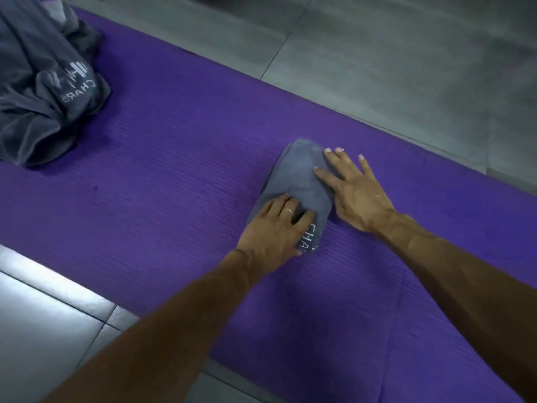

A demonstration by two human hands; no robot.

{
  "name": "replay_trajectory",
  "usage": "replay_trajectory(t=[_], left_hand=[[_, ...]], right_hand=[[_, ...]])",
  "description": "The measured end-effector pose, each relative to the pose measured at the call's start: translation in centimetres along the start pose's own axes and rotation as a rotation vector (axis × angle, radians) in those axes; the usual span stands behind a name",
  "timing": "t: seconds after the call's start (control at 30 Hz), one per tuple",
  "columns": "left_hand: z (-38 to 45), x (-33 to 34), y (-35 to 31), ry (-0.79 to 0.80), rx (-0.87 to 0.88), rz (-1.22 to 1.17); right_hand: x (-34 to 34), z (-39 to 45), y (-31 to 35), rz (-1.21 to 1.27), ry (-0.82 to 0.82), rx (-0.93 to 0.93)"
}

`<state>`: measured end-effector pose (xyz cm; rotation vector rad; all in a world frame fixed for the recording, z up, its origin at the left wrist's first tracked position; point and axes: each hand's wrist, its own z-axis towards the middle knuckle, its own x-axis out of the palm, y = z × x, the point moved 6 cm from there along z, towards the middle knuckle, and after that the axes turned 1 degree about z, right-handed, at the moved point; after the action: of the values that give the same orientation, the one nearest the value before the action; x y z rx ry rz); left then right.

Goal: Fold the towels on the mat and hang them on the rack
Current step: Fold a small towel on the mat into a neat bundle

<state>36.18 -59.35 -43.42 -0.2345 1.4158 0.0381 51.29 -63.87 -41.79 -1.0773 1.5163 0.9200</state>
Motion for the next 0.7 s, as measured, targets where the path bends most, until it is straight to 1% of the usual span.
replay_trajectory(t=[0.07, 0.1, 0.17, 0.23, 0.3, 0.37, 0.4, 0.47, 0.57, 0.7], left_hand=[[0.2, -1.1, 0.8, -0.074, 0.031, -0.075], [0.3, -1.7, 1.4, -0.097, 0.024, -0.149], [0.6, -3.3, 3.0, -0.078, -0.079, -0.385], [0.7, -4.4, 4.7, -0.011, -0.189, -0.652], [0.5, -5.8, 5.8, 0.036, -0.271, -0.923], [0.1, -7.1, 6.6, 0.016, -0.336, -1.141], [-0.2, -7.6, 7.0, -0.001, -0.357, -1.189], [-0.7, -8.5, 8.2, -0.02, -0.395, -1.207], [-1.6, -9.2, 10.9, -0.049, -0.472, -1.121], [-2.8, -10.6, 13.6, -0.099, -0.547, -0.692]], right_hand=[[0.3, -1.4, 0.7, 0.005, 0.053, -0.045], [0.5, -2.0, 0.9, 0.0, 0.08, -0.055], [0.7, -2.4, 1.0, 0.014, 0.086, -0.054], [0.2, -2.1, 1.2, 0.075, 0.036, -0.039], [-1.3, -1.3, 1.8, 0.166, -0.071, -0.043], [-3.4, -0.3, 2.9, 0.212, -0.182, -0.085], [-4.5, 0.1, 3.6, 0.232, -0.212, -0.097], [-6.1, 0.6, 4.7, 0.288, -0.196, -0.048], [-7.3, 0.9, 6.0, 0.217, -0.155, 0.038], [-8.8, 0.8, 6.5, 0.144, -0.179, 0.129]])
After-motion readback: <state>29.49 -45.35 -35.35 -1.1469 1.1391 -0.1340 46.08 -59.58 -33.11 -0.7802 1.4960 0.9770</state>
